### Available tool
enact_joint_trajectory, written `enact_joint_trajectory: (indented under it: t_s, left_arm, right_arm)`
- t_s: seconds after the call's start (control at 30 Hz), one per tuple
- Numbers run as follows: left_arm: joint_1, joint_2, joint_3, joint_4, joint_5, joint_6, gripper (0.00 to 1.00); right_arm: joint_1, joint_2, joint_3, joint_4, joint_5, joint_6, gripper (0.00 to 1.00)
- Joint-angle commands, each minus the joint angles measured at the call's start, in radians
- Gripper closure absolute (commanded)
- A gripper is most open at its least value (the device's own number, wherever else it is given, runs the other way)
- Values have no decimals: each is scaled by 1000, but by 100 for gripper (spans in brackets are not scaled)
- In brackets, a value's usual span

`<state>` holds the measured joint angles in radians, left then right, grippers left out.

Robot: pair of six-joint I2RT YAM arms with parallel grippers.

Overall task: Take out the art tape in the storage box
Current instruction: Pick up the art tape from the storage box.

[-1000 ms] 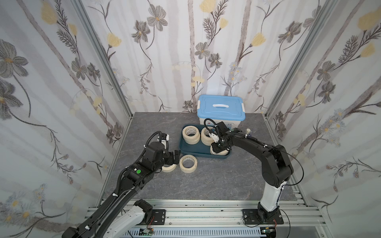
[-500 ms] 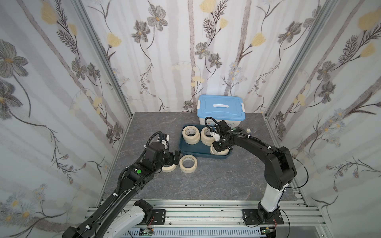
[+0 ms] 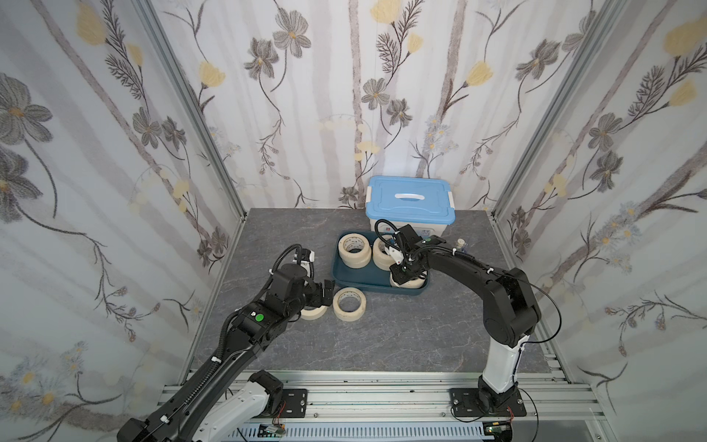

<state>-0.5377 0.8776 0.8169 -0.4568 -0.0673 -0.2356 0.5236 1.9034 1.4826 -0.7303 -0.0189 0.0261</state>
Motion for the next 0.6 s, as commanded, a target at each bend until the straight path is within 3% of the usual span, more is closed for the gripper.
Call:
enact_joint_trajectory:
  t_s: [0.0,0.27,0.57]
  left_arm:
    - [1,0,1,8,-9,13,0]
    - [1,2,0,9,-19,16,0]
    - [1,4,-3,23,-41,11,0]
  right_arm:
    - [4,12,13,-16,14,0,60]
    - [12,-8,9,-21,37,-3,84]
    - [37,-100,-3,-51,55,-3,87]
